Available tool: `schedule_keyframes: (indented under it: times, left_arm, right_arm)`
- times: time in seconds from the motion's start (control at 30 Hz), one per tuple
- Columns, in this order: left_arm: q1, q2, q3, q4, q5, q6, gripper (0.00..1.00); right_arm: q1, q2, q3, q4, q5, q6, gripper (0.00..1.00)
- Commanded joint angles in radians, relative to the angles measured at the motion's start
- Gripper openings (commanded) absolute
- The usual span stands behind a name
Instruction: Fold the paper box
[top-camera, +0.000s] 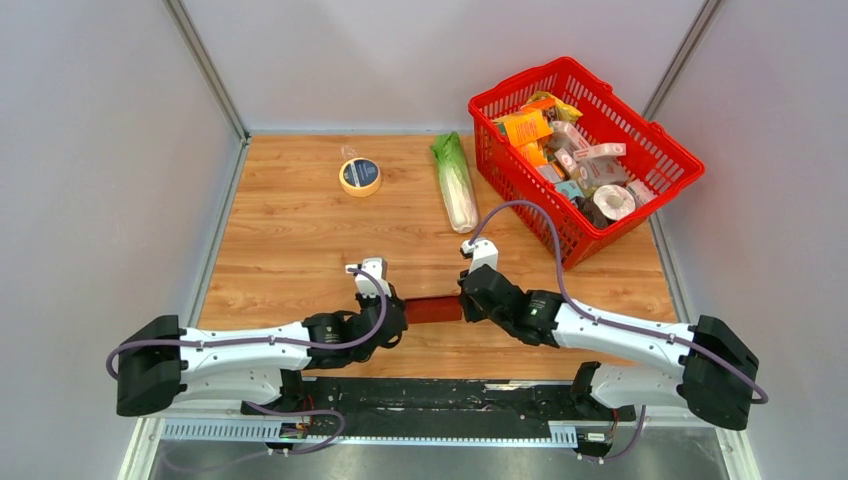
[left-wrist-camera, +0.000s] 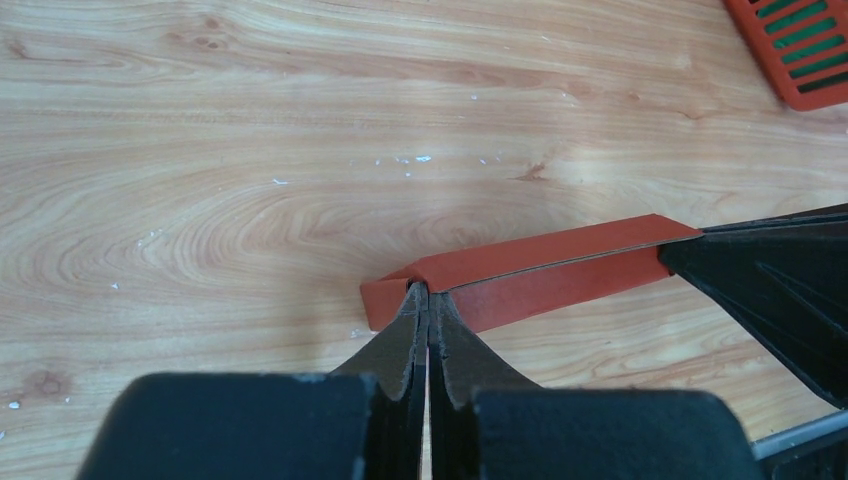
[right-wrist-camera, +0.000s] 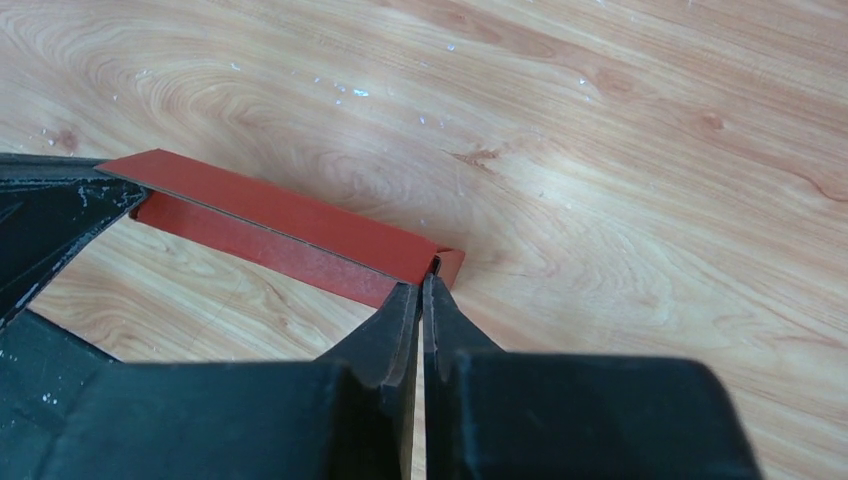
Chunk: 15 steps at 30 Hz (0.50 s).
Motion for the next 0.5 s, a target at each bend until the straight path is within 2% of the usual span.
schedule_keyframes:
  times: [0.0, 0.07, 0.13, 0.2, 0.23, 0.27, 0.33, 0.37, 0.47]
  left_arm:
    - [-0.011, 0.023, -0.073, -0.138, 0.125, 0.043, 0.00]
    - [-0.011, 0.033, -0.062, -0.142, 0.124, 0.047, 0.00]
    - [-0.011, 0.055, -0.047, -0.151, 0.122, 0.038, 0.00]
    - [-0.011, 0.069, -0.033, -0.164, 0.121, 0.017, 0.00]
    - [-0.011, 0.081, -0.029, -0.162, 0.122, 0.010, 0.00]
    - [-0.011, 0.089, -0.024, -0.165, 0.122, 0.000, 0.00]
    - [-0.011, 0.102, -0.019, -0.162, 0.125, -0.005, 0.00]
    - [-0.011, 0.106, -0.015, -0.162, 0.125, -0.008, 0.00]
    - [-0.011, 0.109, -0.010, -0.168, 0.122, -0.014, 0.00]
  right_arm:
    - [-0.007, -0.007, -0.052, -0.059, -0.061, -0.048, 0.07]
    - [-0.008, -0.005, -0.035, -0.068, -0.075, -0.029, 0.13]
    - [-0.008, -0.005, -0.003, -0.133, -0.096, 0.001, 0.16]
    - [-0.008, -0.017, 0.055, -0.215, -0.125, 0.040, 0.25]
    - [-0.007, -0.028, 0.070, -0.245, -0.131, 0.056, 0.29]
    - [-0.008, -0.055, 0.093, -0.269, -0.140, 0.071, 0.38]
    - [-0.008, -0.092, 0.115, -0.337, -0.154, 0.120, 0.46]
    - [-0.018, -0.120, 0.132, -0.358, -0.151, 0.145, 0.56]
    - [-0.057, -0.146, 0.153, -0.397, -0.185, 0.199, 0.68]
